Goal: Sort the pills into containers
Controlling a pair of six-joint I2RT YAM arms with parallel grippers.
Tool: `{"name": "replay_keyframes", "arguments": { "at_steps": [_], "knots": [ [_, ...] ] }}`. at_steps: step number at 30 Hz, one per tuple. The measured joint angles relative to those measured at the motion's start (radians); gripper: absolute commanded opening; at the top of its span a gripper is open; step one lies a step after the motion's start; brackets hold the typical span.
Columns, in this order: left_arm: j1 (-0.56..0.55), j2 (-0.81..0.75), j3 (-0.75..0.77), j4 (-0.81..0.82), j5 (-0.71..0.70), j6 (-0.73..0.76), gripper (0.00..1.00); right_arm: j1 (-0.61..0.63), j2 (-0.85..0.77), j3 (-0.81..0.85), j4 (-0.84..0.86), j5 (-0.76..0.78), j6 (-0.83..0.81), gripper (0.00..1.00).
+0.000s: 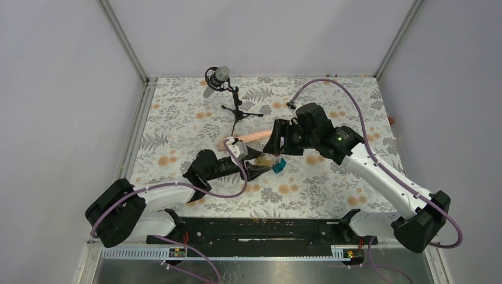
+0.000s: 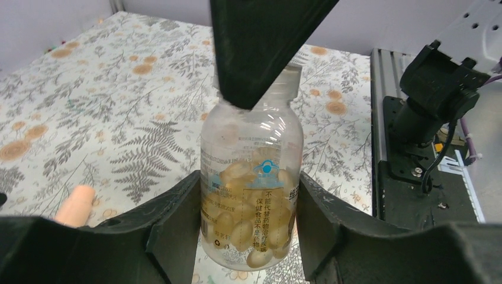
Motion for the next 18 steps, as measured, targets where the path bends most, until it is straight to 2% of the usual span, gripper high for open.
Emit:
{"name": "replay_keyframes", "arguments": {
  "at_steps": [3, 6, 13, 18],
  "knots": [
    [-0.011, 0.000, 0.013, 0.012, 0.005, -0.001, 0.00, 0.002, -0.002, 0.006, 0.004, 0.011, -0.003, 0.92],
    [-0.012, 0.000, 0.013, 0.023, 0.015, -0.008, 0.00, 0.002, -0.020, 0.007, 0.019, 0.012, -0.034, 0.99],
    [-0.010, 0.000, 0.013, 0.024, 0.096, -0.062, 0.00, 0.002, -0.097, 0.033, 0.044, -0.038, -0.182, 0.99],
    [0.001, 0.000, 0.047, 0.019, 0.230, -0.140, 0.00, 0.002, -0.099, 0.109, -0.039, -0.116, -0.359, 0.98]
  ]
}}
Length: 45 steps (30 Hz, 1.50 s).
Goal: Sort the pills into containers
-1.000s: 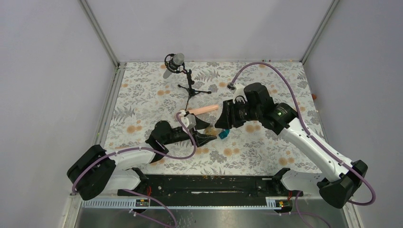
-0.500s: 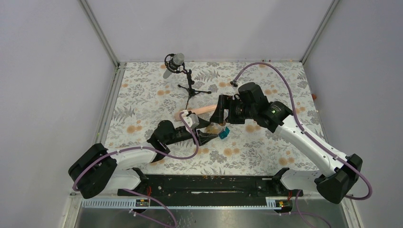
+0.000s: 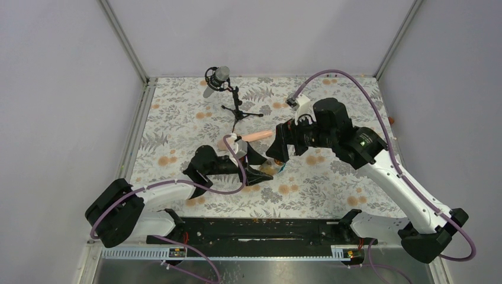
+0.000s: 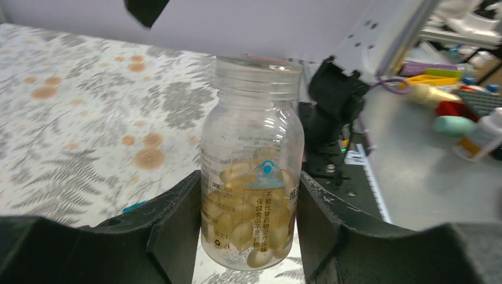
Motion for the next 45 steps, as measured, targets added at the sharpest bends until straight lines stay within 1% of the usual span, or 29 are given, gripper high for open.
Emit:
{"name": "replay_keyframes", "arguments": {
  "at_steps": [4, 9, 14, 18, 23, 25, 30, 32, 38, 39, 40, 41, 44, 45],
  "knots": [
    [0.003, 0.000, 0.066, -0.011, 0.121, -0.070, 0.00, 0.000, -0.016, 0.021, -0.071, -0.068, -0.134, 0.97],
    [0.006, 0.000, 0.120, -0.039, 0.234, -0.126, 0.00, 0.000, -0.063, 0.021, -0.138, -0.138, -0.258, 0.91],
    [0.014, 0.002, 0.148, -0.074, 0.290, -0.150, 0.00, 0.000, -0.078, 0.021, -0.150, -0.192, -0.299, 0.82],
    [0.016, 0.017, 0.164, -0.080, 0.313, -0.158, 0.00, 0.000, -0.067, 0.020, -0.152, -0.202, -0.307, 0.77],
    [0.021, 0.020, 0.172, -0.105, 0.314, -0.159, 0.00, 0.000, -0.056, 0.016, -0.144, -0.208, -0.298, 0.66],
    [0.025, 0.020, 0.172, -0.112, 0.312, -0.159, 0.00, 0.000, -0.056, 0.009, -0.131, -0.209, -0.283, 0.62],
    [0.033, 0.020, 0.172, -0.132, 0.294, -0.155, 0.00, 0.002, -0.056, -0.034, -0.071, -0.184, -0.204, 0.59],
    [0.034, 0.020, 0.172, -0.133, 0.278, -0.147, 0.00, 0.004, -0.055, -0.052, -0.043, -0.164, -0.162, 0.57],
    [0.046, 0.005, 0.157, -0.149, 0.198, -0.106, 0.00, 0.016, -0.031, -0.060, 0.010, -0.046, -0.018, 0.41],
    [0.047, -0.002, 0.153, -0.160, 0.183, -0.097, 0.00, 0.017, -0.025, -0.060, 0.013, -0.030, 0.005, 0.39],
    [0.048, -0.007, 0.150, -0.169, 0.169, -0.090, 0.00, 0.018, -0.018, -0.059, 0.015, -0.011, 0.031, 0.39],
    [0.048, -0.011, 0.148, -0.179, 0.157, -0.081, 0.00, 0.019, -0.012, -0.057, 0.017, 0.000, 0.049, 0.42],
    [0.048, -0.021, 0.144, -0.206, 0.121, -0.058, 0.00, 0.019, 0.006, -0.050, 0.018, 0.014, 0.080, 0.71],
    [0.048, -0.026, 0.144, -0.217, 0.113, -0.050, 0.00, 0.018, 0.011, -0.048, 0.019, 0.013, 0.083, 0.78]
  ]
}}
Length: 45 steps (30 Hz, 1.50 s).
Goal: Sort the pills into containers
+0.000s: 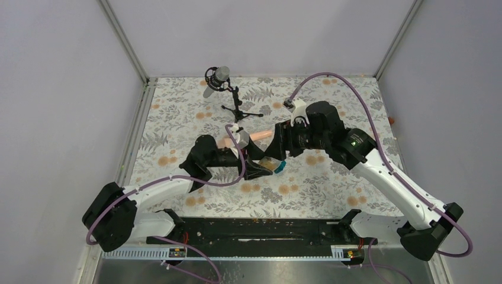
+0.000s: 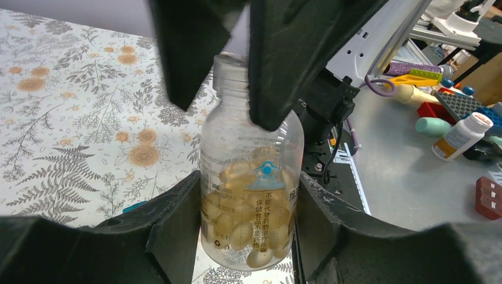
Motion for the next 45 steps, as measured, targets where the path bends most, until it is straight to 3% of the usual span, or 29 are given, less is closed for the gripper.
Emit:
{"name": "replay_keyframes", "arguments": {
  "at_steps": [2, 5, 19, 27, 34, 37, 45],
  "knots": [
    [-0.009, -0.016, 0.000, -0.016, -0.011, 0.026, 0.00, -0.002, 0.008, 0.000, 0.017, -0.010, -0.004, 0.87],
    [-0.019, -0.039, 0.000, -0.043, -0.031, 0.058, 0.00, -0.004, 0.006, 0.000, 0.023, -0.040, -0.048, 0.87],
    [-0.020, -0.055, 0.000, -0.131, -0.058, 0.117, 0.00, -0.005, -0.035, 0.051, -0.115, -0.106, -0.285, 0.65],
    [-0.021, -0.055, 0.000, -0.145, -0.059, 0.119, 0.00, -0.005, 0.006, 0.059, -0.147, -0.092, -0.290, 0.56],
    [-0.021, -0.055, 0.000, -0.146, -0.063, 0.122, 0.00, -0.005, 0.018, 0.060, -0.153, -0.063, -0.272, 0.32],
    [-0.020, -0.055, 0.000, -0.145, -0.064, 0.122, 0.00, -0.005, 0.018, 0.060, -0.153, -0.064, -0.266, 0.26],
    [-0.018, -0.067, -0.023, -0.104, -0.067, 0.095, 0.00, -0.015, 0.013, 0.044, -0.125, -0.105, -0.238, 0.21]
  ]
}}
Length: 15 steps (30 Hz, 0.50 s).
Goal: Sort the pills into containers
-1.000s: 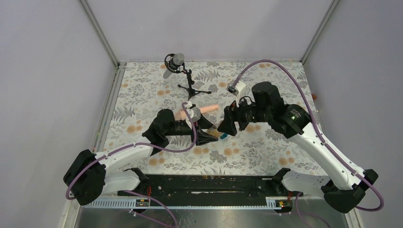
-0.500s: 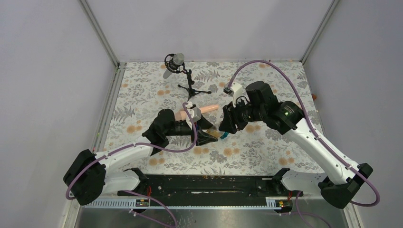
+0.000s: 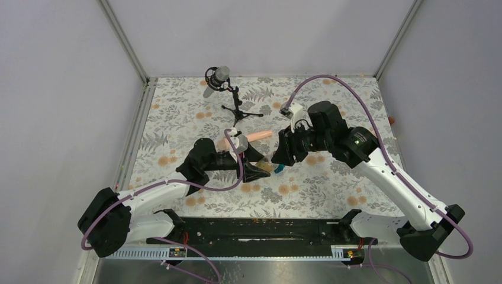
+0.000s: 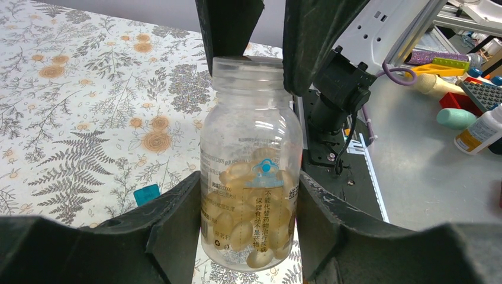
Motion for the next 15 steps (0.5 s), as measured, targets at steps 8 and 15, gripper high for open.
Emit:
{"name": "replay_keyframes", "arguments": {
  "at_steps": [8, 15],
  "knots": [
    [0.003, -0.010, -0.048, 0.074, -0.010, -0.014, 0.00, -0.017, -0.011, -0.061, 0.094, -0.058, 0.142, 0.17],
    [0.005, -0.010, -0.054, 0.067, -0.033, -0.014, 0.00, -0.022, -0.001, -0.072, 0.116, -0.048, 0.181, 0.18]
  ]
}}
